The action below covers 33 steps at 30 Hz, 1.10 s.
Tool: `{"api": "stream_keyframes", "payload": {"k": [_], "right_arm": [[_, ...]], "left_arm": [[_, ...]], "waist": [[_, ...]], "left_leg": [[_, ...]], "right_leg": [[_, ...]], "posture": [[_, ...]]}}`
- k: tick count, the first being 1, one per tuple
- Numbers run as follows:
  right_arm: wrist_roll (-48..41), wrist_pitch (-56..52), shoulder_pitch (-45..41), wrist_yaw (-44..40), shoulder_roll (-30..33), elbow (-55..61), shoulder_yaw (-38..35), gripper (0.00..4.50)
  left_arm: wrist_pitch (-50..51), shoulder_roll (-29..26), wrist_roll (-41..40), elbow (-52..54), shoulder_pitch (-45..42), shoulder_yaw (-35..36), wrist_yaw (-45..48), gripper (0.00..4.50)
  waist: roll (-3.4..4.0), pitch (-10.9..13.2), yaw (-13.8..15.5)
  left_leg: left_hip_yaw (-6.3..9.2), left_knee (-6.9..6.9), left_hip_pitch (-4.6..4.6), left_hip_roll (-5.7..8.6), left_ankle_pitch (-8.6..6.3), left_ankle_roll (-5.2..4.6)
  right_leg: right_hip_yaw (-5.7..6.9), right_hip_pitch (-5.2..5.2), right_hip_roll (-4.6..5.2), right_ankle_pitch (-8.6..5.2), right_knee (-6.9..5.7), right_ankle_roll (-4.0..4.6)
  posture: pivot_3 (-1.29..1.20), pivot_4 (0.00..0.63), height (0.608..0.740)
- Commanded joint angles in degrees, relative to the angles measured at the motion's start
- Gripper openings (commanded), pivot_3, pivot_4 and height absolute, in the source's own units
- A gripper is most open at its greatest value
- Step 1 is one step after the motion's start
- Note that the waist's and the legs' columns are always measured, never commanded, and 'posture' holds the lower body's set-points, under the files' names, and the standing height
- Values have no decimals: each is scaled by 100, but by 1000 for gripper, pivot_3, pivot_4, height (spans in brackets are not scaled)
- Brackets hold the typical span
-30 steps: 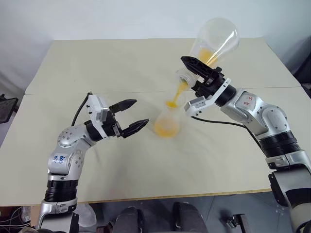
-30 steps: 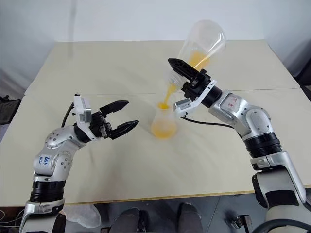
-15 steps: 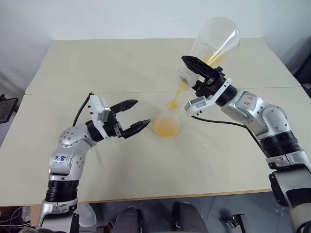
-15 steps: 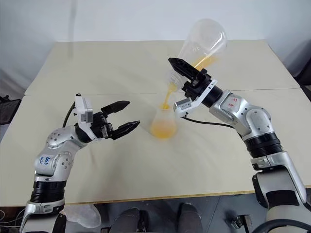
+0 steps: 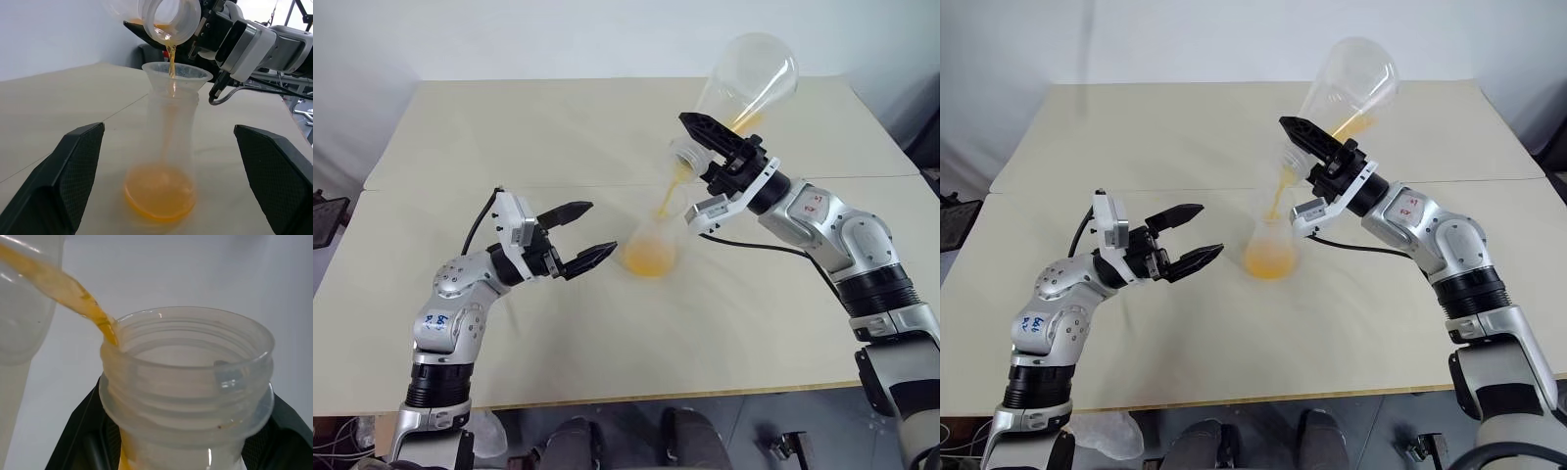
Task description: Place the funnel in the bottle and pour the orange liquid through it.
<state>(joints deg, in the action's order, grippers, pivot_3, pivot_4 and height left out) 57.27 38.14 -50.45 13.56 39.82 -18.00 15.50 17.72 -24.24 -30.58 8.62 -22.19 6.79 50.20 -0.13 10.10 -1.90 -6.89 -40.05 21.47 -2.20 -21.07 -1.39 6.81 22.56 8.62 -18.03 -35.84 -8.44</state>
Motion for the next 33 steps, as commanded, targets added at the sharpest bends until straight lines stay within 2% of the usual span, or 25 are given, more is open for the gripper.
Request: {"api": "stream_keyframes", "payload": {"k": [1, 33], "right_arm": [[-38, -54, -95, 135, 86, 111, -38, 2491], [332, 63, -392, 475, 294, 40, 197, 2491]], "left_arm": [[-142, 27, -95, 172, -46, 18, -5, 4500], [-312, 195, -46, 58, -79, -63, -70, 4500]], "waist": [[0, 0, 0], [0, 0, -1]], "left_leg": [[0, 0, 0, 0, 0, 0], [0, 1, 2, -2, 0, 0]], "right_leg": [[0, 0, 0, 0, 0, 0], [1, 0, -1, 0, 3, 0]], "posture": [[0, 150, 740], [0, 150, 740]]}}
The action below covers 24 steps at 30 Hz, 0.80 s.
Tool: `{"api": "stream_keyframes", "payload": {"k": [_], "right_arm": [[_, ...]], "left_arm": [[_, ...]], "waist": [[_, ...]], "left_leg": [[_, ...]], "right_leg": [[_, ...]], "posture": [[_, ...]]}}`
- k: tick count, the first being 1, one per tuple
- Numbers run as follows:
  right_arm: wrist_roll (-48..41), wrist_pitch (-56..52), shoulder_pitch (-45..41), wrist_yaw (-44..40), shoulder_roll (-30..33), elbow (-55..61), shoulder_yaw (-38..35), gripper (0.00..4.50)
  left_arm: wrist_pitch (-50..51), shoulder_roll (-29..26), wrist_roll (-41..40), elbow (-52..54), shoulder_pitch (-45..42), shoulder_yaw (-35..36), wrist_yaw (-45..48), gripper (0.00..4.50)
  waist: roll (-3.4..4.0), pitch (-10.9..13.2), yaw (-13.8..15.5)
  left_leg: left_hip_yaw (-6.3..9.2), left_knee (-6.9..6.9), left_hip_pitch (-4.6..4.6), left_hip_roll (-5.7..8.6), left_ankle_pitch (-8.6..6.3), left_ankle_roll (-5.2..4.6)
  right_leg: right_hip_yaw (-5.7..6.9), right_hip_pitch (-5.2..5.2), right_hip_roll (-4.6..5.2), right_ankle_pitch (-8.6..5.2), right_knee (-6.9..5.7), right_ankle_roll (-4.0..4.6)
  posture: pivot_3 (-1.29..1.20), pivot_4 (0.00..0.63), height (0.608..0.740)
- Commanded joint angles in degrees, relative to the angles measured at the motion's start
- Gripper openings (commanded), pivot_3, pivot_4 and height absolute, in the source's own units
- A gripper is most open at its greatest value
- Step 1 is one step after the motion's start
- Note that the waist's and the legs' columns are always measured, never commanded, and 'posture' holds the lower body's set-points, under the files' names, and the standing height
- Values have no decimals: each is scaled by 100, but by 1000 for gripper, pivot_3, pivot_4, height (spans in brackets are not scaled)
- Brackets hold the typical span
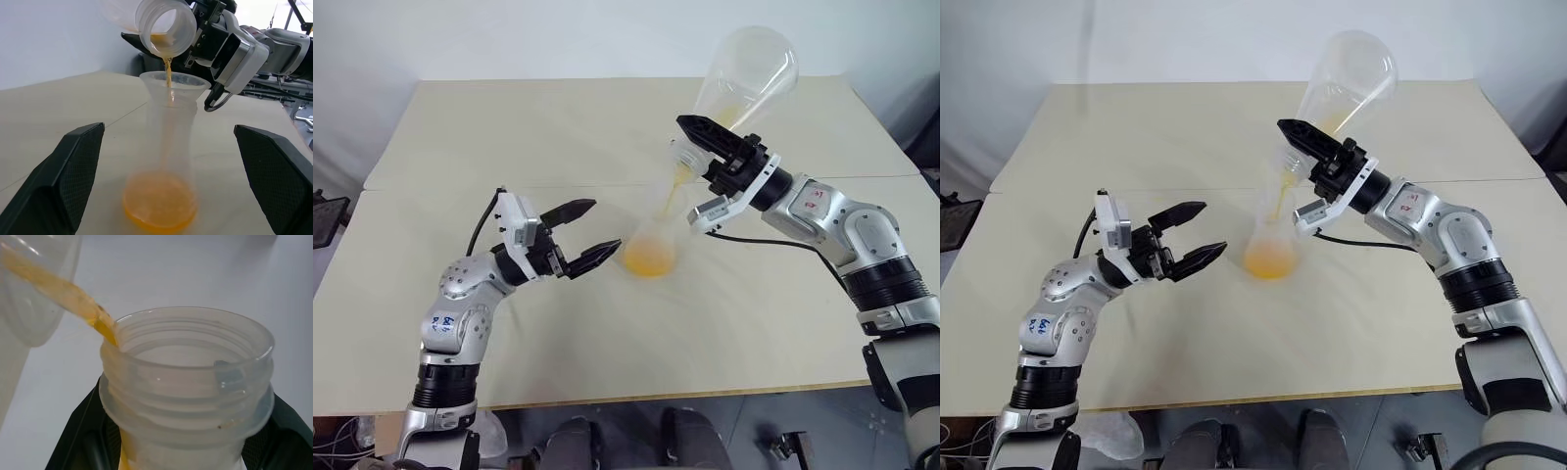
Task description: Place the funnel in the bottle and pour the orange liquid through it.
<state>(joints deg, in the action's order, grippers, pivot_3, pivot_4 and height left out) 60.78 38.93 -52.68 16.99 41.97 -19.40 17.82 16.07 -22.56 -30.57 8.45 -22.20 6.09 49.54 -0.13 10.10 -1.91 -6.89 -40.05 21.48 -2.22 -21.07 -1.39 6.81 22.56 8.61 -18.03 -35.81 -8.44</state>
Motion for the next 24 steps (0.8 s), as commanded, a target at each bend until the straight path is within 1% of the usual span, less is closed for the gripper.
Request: {"api": "stream_keyframes", "payload": {"k": [1, 24], "right_arm": [[-30, -28, -172, 129, 67, 182, -44, 2491], [61, -11, -192, 296, 78, 240, -60, 2491]], "left_arm": [[-158, 31, -45, 62, -85, 3, -1, 4500], [-331, 69, -28, -132, -192, -57, -4, 4500]], "waist": [[0, 0, -1], [0, 0, 0]], "left_leg": [[0, 0, 0, 0, 0, 0], [0, 0, 1, 0, 0, 0]], "right_leg": [[0, 0, 0, 0, 0, 0], [0, 0, 0, 0, 2, 0]], "posture": [[0, 150, 740], [0, 150, 740]]}}
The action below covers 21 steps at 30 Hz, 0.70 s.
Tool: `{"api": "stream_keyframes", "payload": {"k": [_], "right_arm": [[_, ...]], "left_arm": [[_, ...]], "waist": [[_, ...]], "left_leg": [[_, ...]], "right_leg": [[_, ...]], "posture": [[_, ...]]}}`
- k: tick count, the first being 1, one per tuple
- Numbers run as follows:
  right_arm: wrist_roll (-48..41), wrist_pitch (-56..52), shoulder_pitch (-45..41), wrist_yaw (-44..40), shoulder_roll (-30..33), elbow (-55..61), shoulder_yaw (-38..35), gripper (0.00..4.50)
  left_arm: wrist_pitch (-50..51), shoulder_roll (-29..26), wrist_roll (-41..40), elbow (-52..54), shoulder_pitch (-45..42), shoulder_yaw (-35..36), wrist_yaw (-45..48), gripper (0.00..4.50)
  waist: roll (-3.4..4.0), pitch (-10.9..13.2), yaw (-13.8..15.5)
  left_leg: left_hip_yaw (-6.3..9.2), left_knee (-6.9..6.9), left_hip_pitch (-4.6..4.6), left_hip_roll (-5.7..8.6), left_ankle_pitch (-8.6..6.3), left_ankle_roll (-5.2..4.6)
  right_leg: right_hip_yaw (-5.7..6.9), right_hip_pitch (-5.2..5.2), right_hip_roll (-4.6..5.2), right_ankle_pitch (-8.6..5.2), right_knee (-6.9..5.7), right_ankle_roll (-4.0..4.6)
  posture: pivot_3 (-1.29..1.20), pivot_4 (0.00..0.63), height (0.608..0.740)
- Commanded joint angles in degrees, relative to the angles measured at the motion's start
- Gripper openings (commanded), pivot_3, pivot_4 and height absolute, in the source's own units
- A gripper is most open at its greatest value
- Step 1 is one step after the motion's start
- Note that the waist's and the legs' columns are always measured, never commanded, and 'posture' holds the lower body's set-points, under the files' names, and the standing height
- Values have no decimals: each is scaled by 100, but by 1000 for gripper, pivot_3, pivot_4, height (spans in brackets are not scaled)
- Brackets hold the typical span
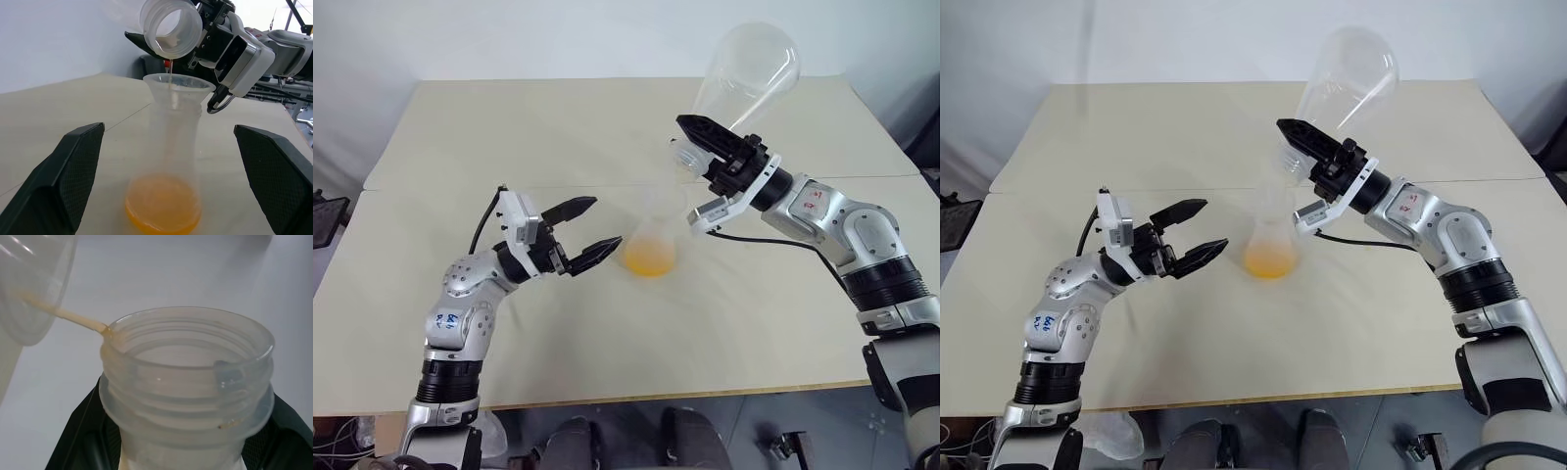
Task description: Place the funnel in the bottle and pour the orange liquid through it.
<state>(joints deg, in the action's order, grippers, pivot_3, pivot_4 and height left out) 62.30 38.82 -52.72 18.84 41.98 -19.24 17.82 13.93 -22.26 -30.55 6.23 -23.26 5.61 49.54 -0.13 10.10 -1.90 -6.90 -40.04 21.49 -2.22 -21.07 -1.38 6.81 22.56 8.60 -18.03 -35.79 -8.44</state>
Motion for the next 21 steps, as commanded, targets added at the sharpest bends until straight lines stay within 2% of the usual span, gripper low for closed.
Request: {"api": "stream_keyframes", "payload": {"k": [1, 7, 9, 13, 14, 18, 21], "right_arm": [[-260, 55, -174, 23, 53, 182, -92, 2491], [-2146, 209, 87, -1128, -139, -20, -404, 2491], [-3145, 58, 273, -1748, -184, 95, -568, 2491], [-6267, -1355, 932, -3554, -360, 827, -1297, 2491], [-6778, -1603, 1068, -3845, -336, 1029, -1491, 2491], [-7887, -2920, 1644, -4365, -76, 1348, -2447, 2491], [-8260, -3845, 2050, -4158, 48, 1195, -3200, 2491]], "left_arm": [[-120, 36, -29, 86, -89, -11, -1, 4500], [-114, -2, -35, 58, -113, -2, 32, 4500], [-97, -25, -46, 55, -114, 10, 52, 4500], [-46, -90, -54, 59, -97, 16, 96, 4500], [-34, -99, -59, 64, -96, 17, 100, 4500], [13, -136, -75, 66, -86, 20, 132, 4500], [43, -141, -71, 52, -104, 4, 148, 4500]], "waist": [[0, 0, 0], [0, 0, 0], [-1, 0, 8], [-3, 2, 33], [-3, 2, 34], [-2, 2, 53], [-3, 2, 96]], "left_leg": [[0, 0, 0, 0, 0, 0], [1, 0, 0, 0, 0, 0], [2, 0, 0, 0, 0, 0], [15, -1, 1, -2, 0, -1], [17, -1, 2, -5, 0, -2], [17, -4, 3, -12, -1, -3], [16, -5, 3, -5, -1, -3]], "right_leg": [[0, 0, 0, 0, 0, 0], [2, -2, -1, 0, 3, 0], [3, -3, 0, 0, 3, 0], [13, -12, 2, 1, 5, 0], [14, -12, 2, 1, 6, 0], [16, -12, 2, 1, 4, 0], [16, -14, 2, 1, 7, 1]], "posture": [[0, 150, 740], [0, 150, 740], [0, 150, 740], [0, 150, 740], [0, 150, 740], [0, 150, 740], [0, 150, 740]]}}
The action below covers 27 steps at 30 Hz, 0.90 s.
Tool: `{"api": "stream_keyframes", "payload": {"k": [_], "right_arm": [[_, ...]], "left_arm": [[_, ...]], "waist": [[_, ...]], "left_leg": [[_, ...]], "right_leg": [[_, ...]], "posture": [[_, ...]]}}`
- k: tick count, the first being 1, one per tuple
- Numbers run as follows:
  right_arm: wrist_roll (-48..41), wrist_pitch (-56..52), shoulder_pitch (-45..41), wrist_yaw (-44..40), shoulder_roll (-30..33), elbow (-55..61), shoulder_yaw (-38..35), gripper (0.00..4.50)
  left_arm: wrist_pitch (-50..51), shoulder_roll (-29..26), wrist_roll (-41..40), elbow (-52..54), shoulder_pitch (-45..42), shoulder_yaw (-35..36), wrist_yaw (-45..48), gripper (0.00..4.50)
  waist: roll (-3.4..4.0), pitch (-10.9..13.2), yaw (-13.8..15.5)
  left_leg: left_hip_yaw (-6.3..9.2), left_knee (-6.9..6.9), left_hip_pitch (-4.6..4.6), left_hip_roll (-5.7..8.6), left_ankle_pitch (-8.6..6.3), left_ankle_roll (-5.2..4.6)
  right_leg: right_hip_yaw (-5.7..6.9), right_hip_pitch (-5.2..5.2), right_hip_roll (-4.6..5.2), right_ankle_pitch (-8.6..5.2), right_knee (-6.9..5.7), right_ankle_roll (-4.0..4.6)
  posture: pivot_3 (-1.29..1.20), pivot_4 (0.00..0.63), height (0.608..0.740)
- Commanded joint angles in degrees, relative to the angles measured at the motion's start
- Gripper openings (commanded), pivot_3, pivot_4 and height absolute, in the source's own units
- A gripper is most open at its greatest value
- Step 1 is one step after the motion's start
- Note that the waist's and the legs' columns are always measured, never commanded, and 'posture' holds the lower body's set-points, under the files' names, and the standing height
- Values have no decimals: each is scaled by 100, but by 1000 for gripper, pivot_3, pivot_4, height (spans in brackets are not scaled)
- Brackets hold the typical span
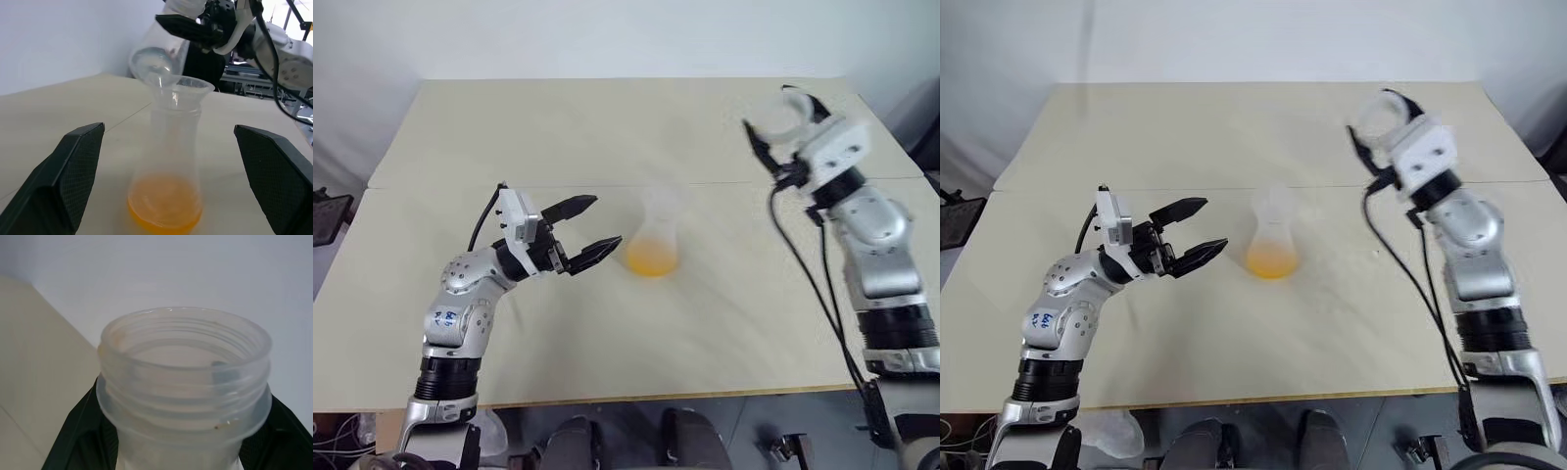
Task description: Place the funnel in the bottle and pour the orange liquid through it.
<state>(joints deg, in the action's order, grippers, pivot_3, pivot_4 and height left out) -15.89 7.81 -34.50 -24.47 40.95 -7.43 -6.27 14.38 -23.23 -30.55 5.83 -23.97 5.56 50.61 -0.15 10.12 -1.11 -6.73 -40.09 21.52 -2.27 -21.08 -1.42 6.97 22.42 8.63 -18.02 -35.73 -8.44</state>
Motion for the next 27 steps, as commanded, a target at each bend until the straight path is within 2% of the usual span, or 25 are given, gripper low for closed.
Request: {"api": "stream_keyframes", "payload": {"k": [1, 5, 10, 16, 23, 25, 27], "right_arm": [[-506, -913, 318, 263, 130, -19, -980, 2491], [-847, -965, 628, 371, -2, -531, -1873, 2491], [-992, -888, 1158, 475, -181, -820, -2528, 2491], [-999, -988, 1517, 823, -407, -1038, -2878, 2491], [-1130, -1093, 1749, 815, -688, -770, -2892, 2491], [-1113, -1033, 1795, 795, -704, -686, -2911, 3208], [-1106, -967, 1847, 821, -690, -591, -2979, 3728]], "left_arm": [[4, -44, -70, 86, -40, 5, 44, 4500], [63, -75, -73, 43, -82, -10, 94, 4500], [187, -108, -61, -3, -218, -43, 130, 4500], [344, -197, -97, -14, -314, -69, 288, 4500], [363, -249, -100, -93, -415, -36, 381, 4500], [364, -245, -105, -90, -422, -36, 380, 4500], [373, -243, -112, -71, -408, -35, 372, 4500]], "waist": [[0, 0, 24], [0, 0, 64], [1, 0, 93], [4, -2, 96], [4, -2, 104], [4, -2, 98], [4, -2, 100]], "left_leg": [[-3, 0, 0, 11, 0, 0], [-14, 1, -1, 11, 0, 0], [-22, 2, -1, 12, 0, 0], [-26, 1, -3, 14, 0, 1], [-23, 0, -5, 14, 0, 1], [-22, 1, -6, 13, 0, 1], [-23, 1, -6, 13, 0, 1]], "right_leg": [[-1, 0, 0, 0, 1, 0], [-6, 5, -2, 0, 2, 0], [-12, 6, -4, 0, 6, 0], [-17, 6, -5, 0, 6, 0], [-17, 3, -5, 0, 6, -1], [-16, 3, -6, 0, 6, 0], [-16, 3, -7, 0, 6, 0]], "posture": [[0, 150, 740], [0, 150, 740], [0, 150, 740], [0, 150, 740], [0, 150, 740], [0, 150, 740], [0, 150, 740]]}}
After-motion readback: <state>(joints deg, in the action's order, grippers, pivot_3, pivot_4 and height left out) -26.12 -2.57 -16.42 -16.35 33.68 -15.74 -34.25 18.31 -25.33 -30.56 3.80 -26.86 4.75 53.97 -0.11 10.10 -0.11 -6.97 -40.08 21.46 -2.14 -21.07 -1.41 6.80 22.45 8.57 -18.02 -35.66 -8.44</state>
